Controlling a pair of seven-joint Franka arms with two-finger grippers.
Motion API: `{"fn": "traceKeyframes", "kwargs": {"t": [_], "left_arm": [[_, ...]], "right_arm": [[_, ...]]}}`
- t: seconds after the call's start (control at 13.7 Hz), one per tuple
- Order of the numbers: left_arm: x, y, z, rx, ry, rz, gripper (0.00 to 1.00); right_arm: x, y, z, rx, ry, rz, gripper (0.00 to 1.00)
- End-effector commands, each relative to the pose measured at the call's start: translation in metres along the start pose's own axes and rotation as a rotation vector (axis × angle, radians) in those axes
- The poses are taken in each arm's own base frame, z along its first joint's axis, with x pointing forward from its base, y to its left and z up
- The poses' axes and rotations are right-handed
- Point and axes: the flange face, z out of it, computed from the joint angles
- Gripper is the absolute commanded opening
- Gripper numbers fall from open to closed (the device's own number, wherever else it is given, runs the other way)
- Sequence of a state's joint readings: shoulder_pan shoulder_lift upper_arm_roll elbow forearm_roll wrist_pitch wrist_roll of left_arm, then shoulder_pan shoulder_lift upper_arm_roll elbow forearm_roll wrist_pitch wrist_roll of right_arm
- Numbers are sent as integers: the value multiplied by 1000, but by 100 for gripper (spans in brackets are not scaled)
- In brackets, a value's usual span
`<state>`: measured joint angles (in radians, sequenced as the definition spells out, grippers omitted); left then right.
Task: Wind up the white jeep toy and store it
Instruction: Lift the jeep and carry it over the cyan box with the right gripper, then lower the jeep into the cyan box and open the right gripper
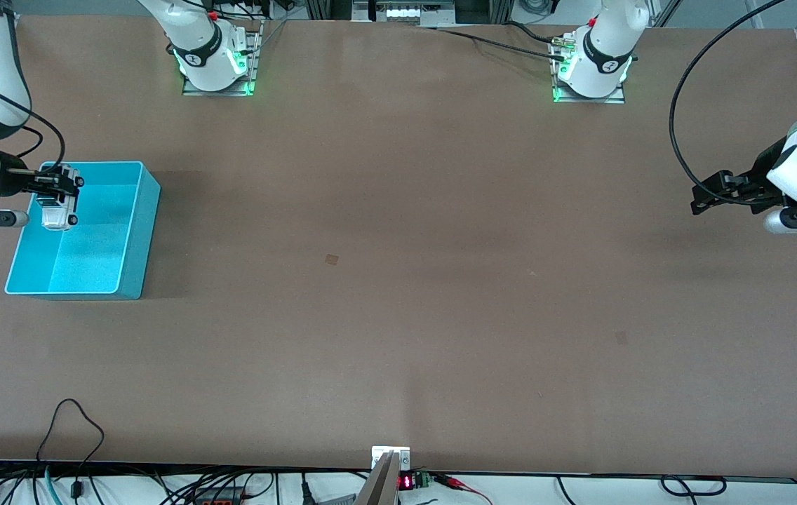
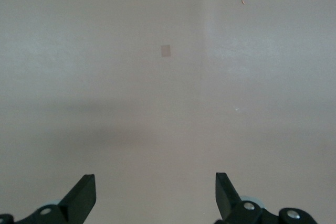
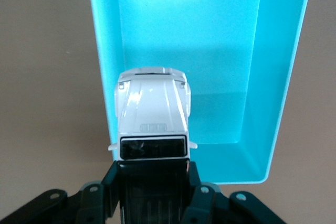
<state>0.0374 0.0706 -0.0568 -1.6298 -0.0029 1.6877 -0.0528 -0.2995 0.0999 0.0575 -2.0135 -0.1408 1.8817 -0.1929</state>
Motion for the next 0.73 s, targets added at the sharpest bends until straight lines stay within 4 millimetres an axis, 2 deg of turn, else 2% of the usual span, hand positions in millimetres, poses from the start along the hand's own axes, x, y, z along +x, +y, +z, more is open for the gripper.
{"fn": "traceKeyframes", "kwargs": {"t": [0.0, 0.15, 0.29, 0.44, 0.66], "left_arm": [[-4, 0, -5, -21, 13, -10, 100], [-4, -3, -5, -21, 13, -15, 100], [-4, -3, -5, -21, 15, -15, 100], [-4, -3, -6, -18, 16, -13, 100], [-4, -3, -5, -18, 15, -15, 100]], "right_arm": [[9, 13, 24, -42, -10, -39, 0], [16, 16, 39, -55, -2, -60, 0], [17, 34, 54, -61, 11, -74, 0], [22, 40, 75, -52, 17, -76, 0], [31, 37, 105, -45, -5, -96, 0]]}}
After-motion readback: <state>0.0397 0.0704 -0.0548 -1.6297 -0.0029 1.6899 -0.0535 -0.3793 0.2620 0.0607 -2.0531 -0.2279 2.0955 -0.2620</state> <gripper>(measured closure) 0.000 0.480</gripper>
